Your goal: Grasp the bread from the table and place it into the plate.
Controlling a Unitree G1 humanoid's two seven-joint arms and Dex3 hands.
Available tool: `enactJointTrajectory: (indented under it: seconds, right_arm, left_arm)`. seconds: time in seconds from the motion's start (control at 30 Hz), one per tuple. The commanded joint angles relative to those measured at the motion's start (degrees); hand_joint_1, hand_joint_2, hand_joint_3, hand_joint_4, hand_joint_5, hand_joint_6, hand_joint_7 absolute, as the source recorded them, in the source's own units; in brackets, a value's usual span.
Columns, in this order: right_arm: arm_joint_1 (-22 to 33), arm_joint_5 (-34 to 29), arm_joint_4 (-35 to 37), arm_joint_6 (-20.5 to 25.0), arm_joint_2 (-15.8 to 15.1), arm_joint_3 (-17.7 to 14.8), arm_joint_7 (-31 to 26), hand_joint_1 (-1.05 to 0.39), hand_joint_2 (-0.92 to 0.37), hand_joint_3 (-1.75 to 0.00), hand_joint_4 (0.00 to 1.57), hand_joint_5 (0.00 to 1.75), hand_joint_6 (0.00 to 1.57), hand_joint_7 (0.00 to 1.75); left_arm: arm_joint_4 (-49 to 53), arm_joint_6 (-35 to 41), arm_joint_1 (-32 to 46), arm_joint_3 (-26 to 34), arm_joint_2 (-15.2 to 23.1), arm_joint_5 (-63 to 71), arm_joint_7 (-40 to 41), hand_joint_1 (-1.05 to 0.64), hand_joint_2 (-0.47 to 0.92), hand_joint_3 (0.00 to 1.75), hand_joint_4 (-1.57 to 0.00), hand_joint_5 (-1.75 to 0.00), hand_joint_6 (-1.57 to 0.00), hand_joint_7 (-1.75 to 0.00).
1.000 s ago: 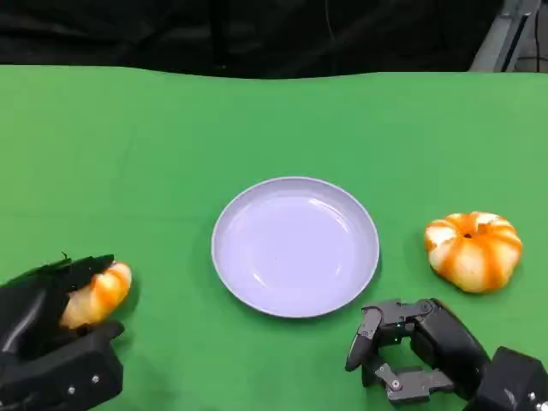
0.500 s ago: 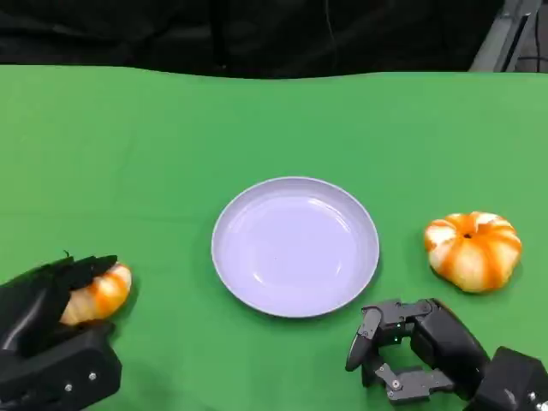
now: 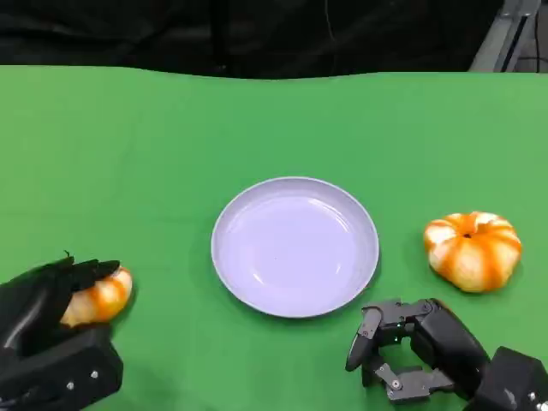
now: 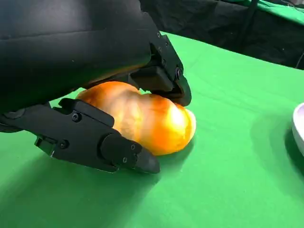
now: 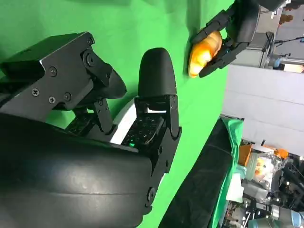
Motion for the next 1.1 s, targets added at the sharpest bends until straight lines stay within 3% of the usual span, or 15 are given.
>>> enactJointTrajectory:
  seconds: [0.03, 0.13, 0.17, 0.2, 0.23, 0.3, 0.6, 0.7, 1.1]
  right_arm:
    - [0.22, 0.36, -0.15, -0.49, -0.86, -0.34, -0.19, 0.18, -0.56, -1.10, 1.00, 1.39, 0.97, 1.10]
    - [0.16, 0.20, -0.03, -0.73, -0.92, -0.32, -0.27, 0.18, -0.55, -1.10, 1.00, 1.39, 0.97, 1.10]
    - [0.14, 0.23, 0.00, -0.71, -0.93, -0.31, -0.21, 0.18, -0.55, -1.10, 1.00, 1.39, 0.97, 1.09]
    - [0.15, 0.24, -0.01, -0.68, -0.93, -0.30, -0.17, 0.17, -0.55, -1.10, 1.00, 1.39, 0.97, 1.09]
    - [0.16, 0.14, -0.06, -0.63, -0.96, -0.28, -0.25, 0.17, -0.55, -1.11, 1.00, 1.38, 0.97, 1.09]
    - [0.18, 0.01, -0.13, -0.58, -1.00, -0.25, -0.36, 0.17, -0.55, -1.11, 1.00, 1.38, 0.97, 1.09]
    - [0.13, 0.08, -0.01, -0.58, -0.90, -0.27, -0.34, 0.17, -0.55, -1.10, 1.00, 1.38, 0.97, 1.08]
    - [0.05, 0.28, 0.18, -0.57, -0.72, -0.30, -0.21, 0.18, -0.55, -1.11, 1.00, 1.38, 0.98, 1.08]
    - [0.04, 0.28, 0.20, -0.58, -0.72, -0.31, -0.20, 0.18, -0.55, -1.11, 1.00, 1.38, 0.97, 1.09]
  left_arm:
    - [-0.13, 2.18, 1.19, 0.16, 1.11, -0.30, 0.17, -0.07, 0.87, 0.00, -0.65, -0.04, -0.81, -0.04]
    - [-0.29, 3.04, 1.25, 0.24, 0.81, 0.10, 1.88, -0.07, 0.87, 0.00, -0.67, -0.04, -0.83, -0.03]
    - [-0.21, 3.65, 1.19, 0.41, 0.45, 0.39, 3.62, -0.11, 0.89, 0.01, -0.69, -0.38, -0.85, -0.18]
    - [-0.06, 3.93, 1.13, 0.47, 0.16, 0.66, 5.28, -0.13, 0.90, 0.01, -0.53, -1.00, -0.70, -0.70]
    - [0.14, 3.84, 1.08, 0.50, -0.05, 0.75, 6.54, -0.13, 0.90, 0.01, -0.44, -1.44, -0.54, -1.18]
    - [0.49, 3.50, 0.99, 0.35, -0.16, 0.76, 7.62, -0.12, 0.89, 0.00, -0.41, -1.68, -0.45, -1.49]
    - [0.93, 2.19, 0.94, 0.37, -0.31, -0.08, 8.34, -0.11, 0.89, 0.00, -0.41, -1.75, -0.42, -1.58]
    - [1.03, 0.32, 1.12, 1.01, -0.56, -1.28, 8.33, -0.05, 0.88, 0.00, -0.48, -1.75, -0.39, -1.68]
    - [1.62, -0.22, 0.89, 0.80, -0.48, -1.52, 8.47, -0.05, 0.88, 0.00, -0.49, -1.75, -0.38, -1.70]
